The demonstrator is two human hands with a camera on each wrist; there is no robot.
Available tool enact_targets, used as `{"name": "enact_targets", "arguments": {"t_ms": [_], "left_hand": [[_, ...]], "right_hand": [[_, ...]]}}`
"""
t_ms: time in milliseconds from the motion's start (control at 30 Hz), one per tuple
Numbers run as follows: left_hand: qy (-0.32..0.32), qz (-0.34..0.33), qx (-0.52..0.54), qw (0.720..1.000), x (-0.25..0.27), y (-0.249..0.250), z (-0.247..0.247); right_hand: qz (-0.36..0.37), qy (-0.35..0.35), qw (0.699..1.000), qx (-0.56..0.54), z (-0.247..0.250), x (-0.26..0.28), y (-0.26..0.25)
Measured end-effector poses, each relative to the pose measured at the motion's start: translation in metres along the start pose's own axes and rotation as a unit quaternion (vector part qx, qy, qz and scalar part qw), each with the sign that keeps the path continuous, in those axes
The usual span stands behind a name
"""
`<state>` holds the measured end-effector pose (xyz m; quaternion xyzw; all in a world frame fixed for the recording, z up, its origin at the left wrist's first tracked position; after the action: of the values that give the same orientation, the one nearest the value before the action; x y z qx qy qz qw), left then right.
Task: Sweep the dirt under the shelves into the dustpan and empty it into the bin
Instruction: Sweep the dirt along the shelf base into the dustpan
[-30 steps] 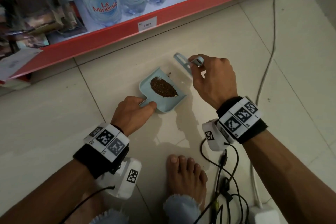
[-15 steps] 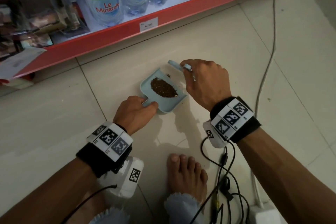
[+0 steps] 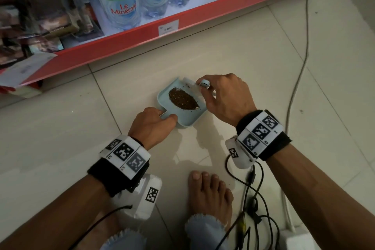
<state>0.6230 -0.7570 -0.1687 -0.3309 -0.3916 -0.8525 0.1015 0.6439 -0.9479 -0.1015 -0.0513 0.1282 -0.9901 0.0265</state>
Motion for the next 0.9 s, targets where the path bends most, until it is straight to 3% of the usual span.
{"name": "enact_targets", "arguments": {"t_ms": [100, 200, 300, 433, 500, 600, 700, 800, 900], "left_hand": [[0.003, 0.004, -0.014, 1.000, 0.000, 0.000, 0.001], [0.003, 0.007, -0.013, 1.000, 0.002, 0.000, 0.001], [0.007, 0.006, -0.015, 1.000, 0.003, 0.000, 0.003], [0.005, 0.002, -0.017, 1.000, 0.004, -0.001, 0.004], [0.003, 0.001, -0.015, 1.000, 0.005, -0.002, 0.004], [0.003, -0.001, -0.013, 1.000, 0.006, -0.004, 0.005], [0.004, -0.002, -0.016, 1.000, 0.006, -0.004, 0.006], [0.004, 0.003, -0.019, 1.000, 0.007, -0.004, 0.007], [0.008, 0.008, -0.017, 1.000, 0.007, -0.007, 0.008]], "right_hand": [[-0.014, 0.045, 0.995, -0.086, 0.008, 0.002, -0.001], [-0.024, 0.099, 0.994, -0.037, 0.015, -0.001, 0.002], [-0.006, 0.061, 0.998, 0.028, 0.008, -0.002, -0.001], [0.037, -0.020, 0.999, -0.029, -0.002, 0.004, -0.014], [0.028, 0.014, 0.998, -0.056, 0.005, 0.005, -0.014], [0.014, 0.089, 0.996, -0.007, 0.016, 0.002, -0.010], [-0.012, 0.064, 0.997, 0.050, 0.010, -0.001, -0.007], [0.002, -0.010, 1.000, -0.014, -0.003, 0.003, -0.012], [-0.016, 0.023, 0.989, -0.143, 0.002, 0.002, -0.010]]}}
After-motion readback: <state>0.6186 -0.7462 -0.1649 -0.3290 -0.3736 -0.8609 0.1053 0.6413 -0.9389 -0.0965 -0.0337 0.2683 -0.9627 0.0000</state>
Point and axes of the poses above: each hand's wrist, its own x-axis away from the middle knuckle, its own z-axis out of the back of the hand, y = z × x, the point moved 5 cm from there along -x, towards the middle knuckle
